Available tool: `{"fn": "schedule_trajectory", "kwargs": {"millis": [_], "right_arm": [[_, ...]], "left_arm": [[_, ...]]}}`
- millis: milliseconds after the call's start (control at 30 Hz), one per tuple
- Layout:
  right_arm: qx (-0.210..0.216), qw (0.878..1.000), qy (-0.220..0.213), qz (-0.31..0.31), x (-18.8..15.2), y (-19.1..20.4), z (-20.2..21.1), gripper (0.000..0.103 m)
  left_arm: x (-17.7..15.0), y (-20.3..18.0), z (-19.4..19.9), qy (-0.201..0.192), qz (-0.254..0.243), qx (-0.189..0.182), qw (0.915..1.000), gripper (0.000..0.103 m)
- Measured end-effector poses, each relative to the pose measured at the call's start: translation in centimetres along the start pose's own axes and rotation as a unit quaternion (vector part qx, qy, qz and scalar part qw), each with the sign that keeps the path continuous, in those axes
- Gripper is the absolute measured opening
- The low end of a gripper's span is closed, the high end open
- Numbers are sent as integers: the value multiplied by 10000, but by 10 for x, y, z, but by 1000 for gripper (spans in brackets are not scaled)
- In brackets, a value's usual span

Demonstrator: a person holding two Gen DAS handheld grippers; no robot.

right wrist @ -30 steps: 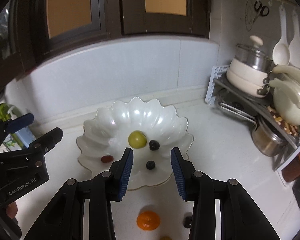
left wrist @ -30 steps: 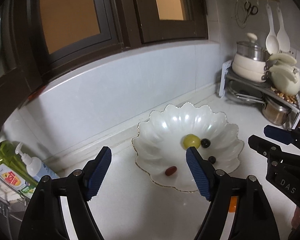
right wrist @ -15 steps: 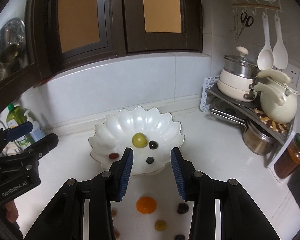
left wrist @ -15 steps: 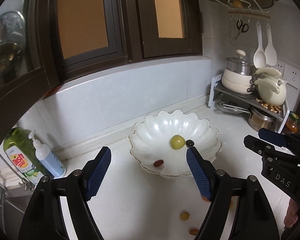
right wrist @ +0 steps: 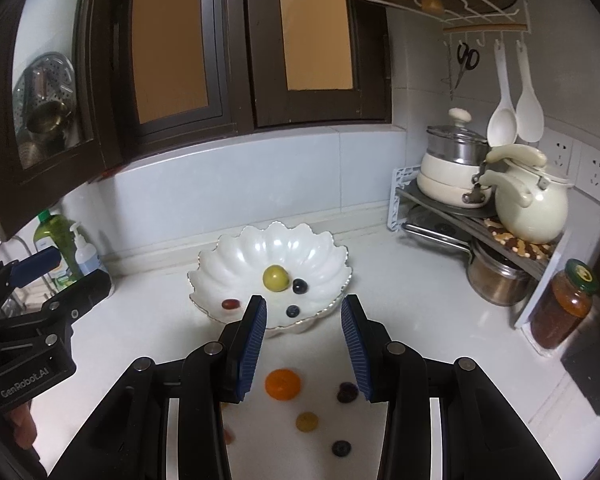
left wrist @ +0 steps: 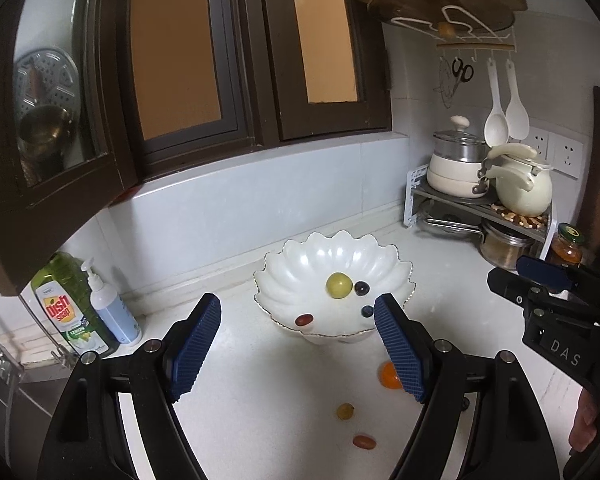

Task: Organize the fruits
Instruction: 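Withdraw both open grippers from the bowl back toward the loose fruits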

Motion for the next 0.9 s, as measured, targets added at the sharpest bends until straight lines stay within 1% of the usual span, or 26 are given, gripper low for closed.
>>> {"fn": "schedule_trajectory", "kwargs": {"millis": [133,400,567,767,900], "right_arm": [[26,9999,-53,-81,-7,-7,12,41],[-64,9999,-158,-17,-25,-14,29,41],[-105,9998,-145,25,-35,-15,33,41],[-125,9998,-122,45,-47,-16,35,41],[-117,9999,-34,72,-59,-15,33,41]], "left_arm": [[-7,-6,12,-40,-13,19,10000,79],[-30,-17,25,49,43,-19,10000,80],[-45,-21,28,160,101,-34,9998,80],[-60,-24,33,184,70,14,9998,80],[-70,-24,32,295,99,18,9995,80]]}}
Point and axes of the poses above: each gripper's, at about its wrist camera, not at the fingertips, and z roughly against the way its jaws point, y to its left, x to its top, the point moved 4 cm from there along -z, roughly the way its jaws point, and after that the axes turned 6 degrees about x, right-handed, at the moved point
